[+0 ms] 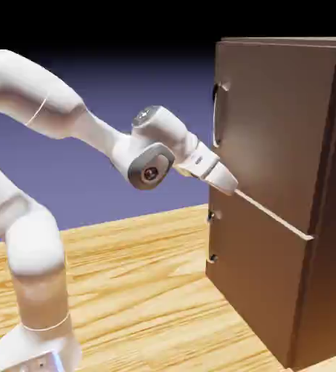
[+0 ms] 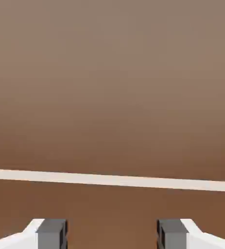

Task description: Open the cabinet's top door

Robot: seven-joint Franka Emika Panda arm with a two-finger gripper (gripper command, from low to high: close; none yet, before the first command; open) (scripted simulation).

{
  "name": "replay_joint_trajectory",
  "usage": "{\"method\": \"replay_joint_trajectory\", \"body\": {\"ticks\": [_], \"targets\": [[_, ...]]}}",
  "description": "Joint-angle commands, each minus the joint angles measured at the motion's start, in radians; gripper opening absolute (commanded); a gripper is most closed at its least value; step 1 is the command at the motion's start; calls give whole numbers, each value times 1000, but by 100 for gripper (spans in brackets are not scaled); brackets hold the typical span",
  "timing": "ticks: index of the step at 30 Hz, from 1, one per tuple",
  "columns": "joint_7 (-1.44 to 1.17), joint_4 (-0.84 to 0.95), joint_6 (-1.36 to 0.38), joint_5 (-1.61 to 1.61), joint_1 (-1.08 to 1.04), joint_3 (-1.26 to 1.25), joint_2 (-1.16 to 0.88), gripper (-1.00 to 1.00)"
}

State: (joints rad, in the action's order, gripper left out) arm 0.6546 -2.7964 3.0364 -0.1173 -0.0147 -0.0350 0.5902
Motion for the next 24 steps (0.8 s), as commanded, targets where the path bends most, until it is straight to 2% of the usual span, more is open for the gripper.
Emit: {"method": "replay_joint_trajectory", "body": {"ticks": [1, 24], "targets": [[-32, 5, 0, -44, -10, -13, 7, 0], [-769, 121, -5, -1044, -238, -311, 180, 0]]}}
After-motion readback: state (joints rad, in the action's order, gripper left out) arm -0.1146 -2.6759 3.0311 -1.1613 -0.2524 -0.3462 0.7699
